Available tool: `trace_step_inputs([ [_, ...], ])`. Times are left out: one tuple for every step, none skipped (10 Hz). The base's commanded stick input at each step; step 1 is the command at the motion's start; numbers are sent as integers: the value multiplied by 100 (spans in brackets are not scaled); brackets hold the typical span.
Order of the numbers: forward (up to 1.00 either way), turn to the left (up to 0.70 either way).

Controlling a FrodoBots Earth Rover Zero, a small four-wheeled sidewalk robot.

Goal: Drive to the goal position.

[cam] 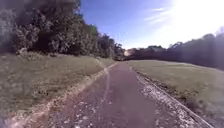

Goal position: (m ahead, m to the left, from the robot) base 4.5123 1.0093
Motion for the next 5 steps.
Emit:
trace_step_inputs([
  [70,-1],
  [70,-18],
  [70,-28],
  [70,-31],
  [70,-29],
])
